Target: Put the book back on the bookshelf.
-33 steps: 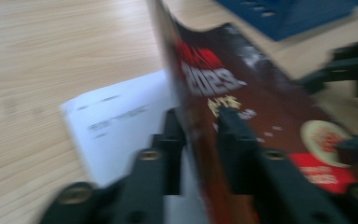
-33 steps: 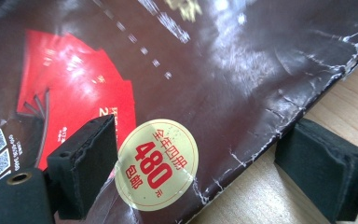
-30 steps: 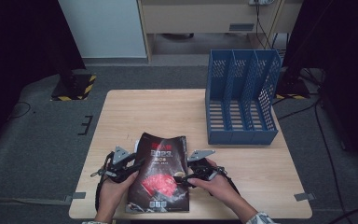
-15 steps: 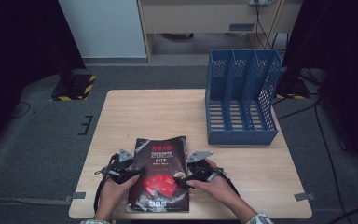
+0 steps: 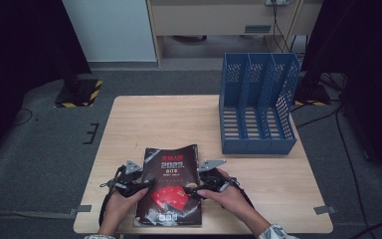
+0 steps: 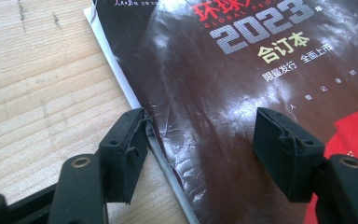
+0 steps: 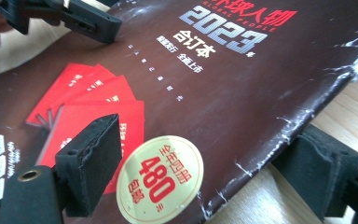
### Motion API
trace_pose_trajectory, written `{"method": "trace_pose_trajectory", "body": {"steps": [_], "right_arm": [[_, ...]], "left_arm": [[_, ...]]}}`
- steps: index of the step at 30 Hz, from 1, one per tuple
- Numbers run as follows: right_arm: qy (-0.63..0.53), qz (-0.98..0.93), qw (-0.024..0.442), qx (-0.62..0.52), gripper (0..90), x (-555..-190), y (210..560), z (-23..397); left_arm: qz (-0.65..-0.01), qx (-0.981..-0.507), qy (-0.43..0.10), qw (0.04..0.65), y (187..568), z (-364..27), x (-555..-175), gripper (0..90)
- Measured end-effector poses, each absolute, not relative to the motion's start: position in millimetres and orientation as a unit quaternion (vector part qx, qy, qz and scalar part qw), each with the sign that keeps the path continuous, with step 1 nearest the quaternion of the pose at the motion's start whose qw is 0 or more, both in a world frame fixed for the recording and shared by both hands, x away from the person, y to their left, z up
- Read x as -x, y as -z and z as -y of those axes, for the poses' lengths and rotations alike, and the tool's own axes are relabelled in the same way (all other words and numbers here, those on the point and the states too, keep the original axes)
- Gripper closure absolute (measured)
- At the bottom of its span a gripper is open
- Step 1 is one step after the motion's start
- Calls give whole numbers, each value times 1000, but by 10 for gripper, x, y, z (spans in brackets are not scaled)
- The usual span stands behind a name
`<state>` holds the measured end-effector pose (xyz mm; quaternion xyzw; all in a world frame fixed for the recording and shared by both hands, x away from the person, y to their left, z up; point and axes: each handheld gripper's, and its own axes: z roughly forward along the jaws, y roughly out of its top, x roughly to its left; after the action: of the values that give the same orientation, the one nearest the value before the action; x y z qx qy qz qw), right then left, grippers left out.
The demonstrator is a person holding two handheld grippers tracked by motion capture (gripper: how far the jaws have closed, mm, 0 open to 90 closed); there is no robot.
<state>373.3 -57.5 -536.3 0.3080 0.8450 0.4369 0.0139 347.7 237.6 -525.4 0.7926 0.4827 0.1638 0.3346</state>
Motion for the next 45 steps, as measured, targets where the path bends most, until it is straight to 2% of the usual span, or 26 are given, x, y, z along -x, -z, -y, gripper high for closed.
{"method": "trace_pose_trajectory", "body": {"steps": [8,15,22,31,39,41,42,43,44,45], "right_arm": [[-448,-842,8,-300,206,-3743,5208,531],[-437,-850,-4,-295,278,-3764,5223,418],[-417,-857,-10,-303,283,-3795,5211,255],[-405,-862,-20,-304,244,-3828,5228,125],[-387,-872,-4,-300,273,-3811,5238,22],[-380,-873,5,-304,358,-3818,5243,24],[-380,-873,5,-304,358,-3818,5243,24],[-376,-873,19,-310,421,-3819,5242,19],[-376,-873,19,-310,421,-3819,5242,19],[-375,-871,24,-317,468,-3830,5241,19]], "left_arm": [[-478,-793,-167,338,5267,-2383,-3470,338],[-474,-794,-168,341,5276,-2372,-3466,306],[-472,-796,-164,341,5280,-2352,-3470,252],[-475,-795,-162,341,5276,-2347,-3478,245],[-480,-791,-158,346,5271,-2362,-3485,270],[-481,-790,-157,346,5268,-2371,-3486,282],[-482,-789,-155,347,5268,-2374,-3487,282],[-482,-789,-155,348,5267,-2375,-3489,286],[-483,-789,-155,348,5267,-2373,-3491,286],[-484,-790,-156,344,5261,-2367,-3493,286]]}}
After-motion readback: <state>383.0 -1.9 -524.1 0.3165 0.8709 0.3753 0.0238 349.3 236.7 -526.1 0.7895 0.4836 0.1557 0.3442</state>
